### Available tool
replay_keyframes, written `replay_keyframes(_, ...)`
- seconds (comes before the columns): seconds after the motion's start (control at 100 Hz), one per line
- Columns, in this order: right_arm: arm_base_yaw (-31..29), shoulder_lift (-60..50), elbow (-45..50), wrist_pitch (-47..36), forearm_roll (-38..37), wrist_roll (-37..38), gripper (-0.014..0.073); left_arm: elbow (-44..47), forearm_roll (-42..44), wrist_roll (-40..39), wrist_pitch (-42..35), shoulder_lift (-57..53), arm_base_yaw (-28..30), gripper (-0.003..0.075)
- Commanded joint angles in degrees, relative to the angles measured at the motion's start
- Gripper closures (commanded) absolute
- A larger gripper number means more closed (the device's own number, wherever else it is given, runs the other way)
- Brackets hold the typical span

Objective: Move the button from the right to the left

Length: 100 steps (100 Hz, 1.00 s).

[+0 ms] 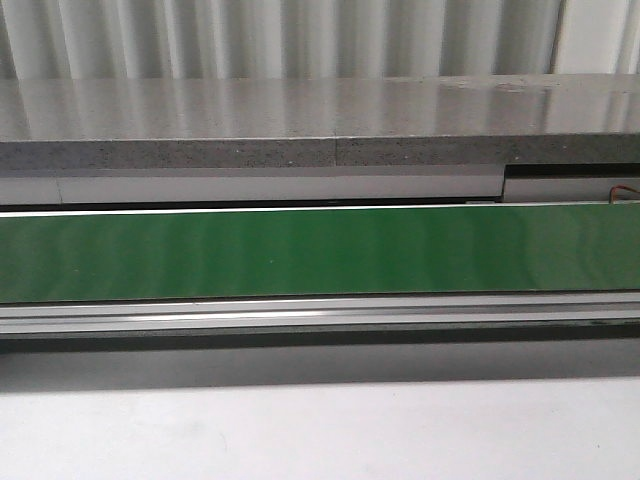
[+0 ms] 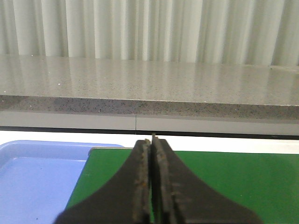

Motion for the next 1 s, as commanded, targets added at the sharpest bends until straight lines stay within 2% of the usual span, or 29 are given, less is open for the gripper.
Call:
replay_keyframes(0.0, -0.1, -0.5, -1.0, -5.2, -0.6, -0.6, 0.0662, 1.4, -0.1, -0.4, -4.5, -1.8, -0.2, 0.074)
replay_keyframes(0.4, -0.1, -0.5, -1.0, -5.5, -1.0, -1.0, 0.0662, 1.4, -0.1, -0.4, -4.5, -1.8, -0.2, 0.074)
replay_keyframes(0.49, -0.1, -0.5, -1.1, -11.8, -3.7, -1.9, 0.0662, 1.4, -0.1, -0.4, -4.5, -1.8, -0.2, 0.074)
replay_keyframes(0.79, -0.1, -0.5, -1.2, -28.9, -3.8, -2.6, 0.0662, 1.4, -0.1, -0.4, -4.5, -1.8, -0.2, 0.074)
replay_keyframes(0.87, -0.1, -0.4, -3.3, -25.4, -0.5, -2.6, 0.0662, 1.4, -0.1, -0.4, -4.5, -1.8, -0.2, 0.074)
replay_keyframes(0.99, -0.1, 0.9, -10.3, -11.2, 3.9, -2.6, 0.0662, 1.4, -0.1, -0.4, -4.5, -1.8, -0.2, 0.074)
